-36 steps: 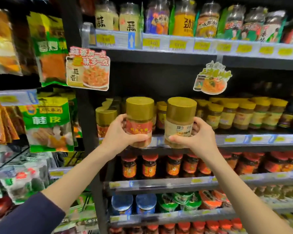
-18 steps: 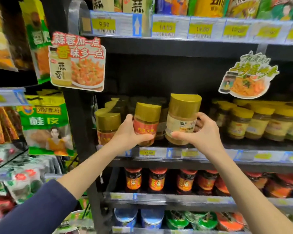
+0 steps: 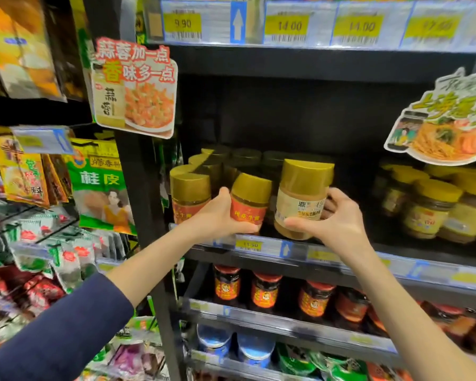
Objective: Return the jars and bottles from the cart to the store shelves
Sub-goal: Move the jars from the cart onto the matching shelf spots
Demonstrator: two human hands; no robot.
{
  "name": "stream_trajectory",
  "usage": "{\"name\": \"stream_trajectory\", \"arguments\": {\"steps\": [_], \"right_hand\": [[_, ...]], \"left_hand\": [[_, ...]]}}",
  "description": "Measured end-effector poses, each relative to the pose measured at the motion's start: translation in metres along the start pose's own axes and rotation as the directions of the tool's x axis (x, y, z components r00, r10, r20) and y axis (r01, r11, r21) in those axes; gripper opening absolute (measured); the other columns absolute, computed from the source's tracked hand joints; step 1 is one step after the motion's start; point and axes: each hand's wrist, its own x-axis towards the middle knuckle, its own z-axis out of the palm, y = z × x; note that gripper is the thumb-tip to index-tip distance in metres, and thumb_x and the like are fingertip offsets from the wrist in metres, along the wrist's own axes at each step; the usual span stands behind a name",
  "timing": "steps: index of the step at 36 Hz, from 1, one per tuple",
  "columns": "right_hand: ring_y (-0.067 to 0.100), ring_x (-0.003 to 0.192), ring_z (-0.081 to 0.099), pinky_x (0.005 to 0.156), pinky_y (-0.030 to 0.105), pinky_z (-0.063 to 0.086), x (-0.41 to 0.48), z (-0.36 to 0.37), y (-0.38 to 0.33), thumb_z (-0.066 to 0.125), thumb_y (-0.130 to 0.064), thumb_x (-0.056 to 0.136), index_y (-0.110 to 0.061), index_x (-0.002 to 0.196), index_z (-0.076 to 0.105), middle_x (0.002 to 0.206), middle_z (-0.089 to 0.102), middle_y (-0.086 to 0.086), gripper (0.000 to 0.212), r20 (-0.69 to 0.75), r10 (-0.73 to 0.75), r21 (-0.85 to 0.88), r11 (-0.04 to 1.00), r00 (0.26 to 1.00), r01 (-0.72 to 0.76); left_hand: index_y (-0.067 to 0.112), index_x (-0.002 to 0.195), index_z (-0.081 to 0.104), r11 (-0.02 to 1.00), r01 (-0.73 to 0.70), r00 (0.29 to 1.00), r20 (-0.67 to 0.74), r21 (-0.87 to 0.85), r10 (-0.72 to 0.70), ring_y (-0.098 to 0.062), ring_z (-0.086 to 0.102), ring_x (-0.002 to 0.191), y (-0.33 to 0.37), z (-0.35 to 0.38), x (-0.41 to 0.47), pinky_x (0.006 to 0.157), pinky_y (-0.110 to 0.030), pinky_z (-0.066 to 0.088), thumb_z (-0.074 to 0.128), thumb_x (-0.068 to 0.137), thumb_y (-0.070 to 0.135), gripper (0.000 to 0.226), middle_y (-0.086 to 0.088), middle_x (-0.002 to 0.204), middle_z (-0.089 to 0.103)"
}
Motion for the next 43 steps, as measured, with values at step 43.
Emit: {"name": "stream_trajectory", "arguments": {"steps": [43], "right_hand": [[0.004, 0.092, 0.058, 0.072, 0.012, 0.047, -0.008, 0.015, -0.009, 0.087, -0.031, 0.054, -0.014, 0.118, 0.054, 0.103, 0.060, -0.008, 0.074, -0.032, -0.104, -0.049, 0.994, 0.994, 0.102]], "left_hand": [[0.013, 0.144, 0.032, 0.852, -0.385, 0.804, -0.324, 0.355, 0.499, -0.016, 0.039, 0.133, 0.044, -0.025, -0.046, 0.110, -0.038, 0.037, 0.069, 0.078, 0.043, 0.081, -0.005, 0.145, 0.043]]}}
